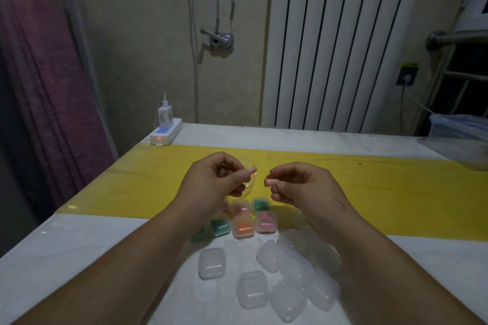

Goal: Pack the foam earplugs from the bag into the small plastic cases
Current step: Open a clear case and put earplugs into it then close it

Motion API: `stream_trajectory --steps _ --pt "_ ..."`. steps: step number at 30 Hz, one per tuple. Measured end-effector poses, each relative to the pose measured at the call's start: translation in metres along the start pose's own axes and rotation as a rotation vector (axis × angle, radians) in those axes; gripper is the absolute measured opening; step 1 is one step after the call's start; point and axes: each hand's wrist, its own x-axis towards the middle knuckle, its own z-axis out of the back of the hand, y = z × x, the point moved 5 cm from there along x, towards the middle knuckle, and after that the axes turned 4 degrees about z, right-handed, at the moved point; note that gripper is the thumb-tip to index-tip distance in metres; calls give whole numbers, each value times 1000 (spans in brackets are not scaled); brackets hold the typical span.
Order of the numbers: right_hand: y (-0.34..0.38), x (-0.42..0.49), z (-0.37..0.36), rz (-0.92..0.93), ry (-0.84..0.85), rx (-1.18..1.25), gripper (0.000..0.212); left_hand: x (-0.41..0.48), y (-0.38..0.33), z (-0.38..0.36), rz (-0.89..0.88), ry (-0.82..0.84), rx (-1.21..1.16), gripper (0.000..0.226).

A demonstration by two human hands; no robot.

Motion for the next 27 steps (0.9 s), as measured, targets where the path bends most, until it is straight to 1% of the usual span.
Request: stream_trajectory --steps 2,4,8,14,17,21,24,27 --pt "1 -1 1 6 1 11 16 0 1 2 22 -5 -8 24" --pt "2 -1 0 22 10 -32 15 -1 1 0 39 6 -35 24" --pt "0 -2 -5 34 33 -54 20 -4 0 -7 53 39 -26 21" --pt "-2 -1 -8 48 36 -61 23 -4 2 -7 40 46 12 3" --pt "-2 -1 -9 32 42 -33 22 -5 1 -8 34 60 5 3" --pt "-3 -2 -12 23 67 82 23 -5 2 -9 32 62 -29 2" --pt "-5 -2 -14 7 76 124 17 -5 1 -9 23 62 -49 5" --pt "-4 -2 -12 54 41 11 4 -5 1 -10 15 71 -21 6"
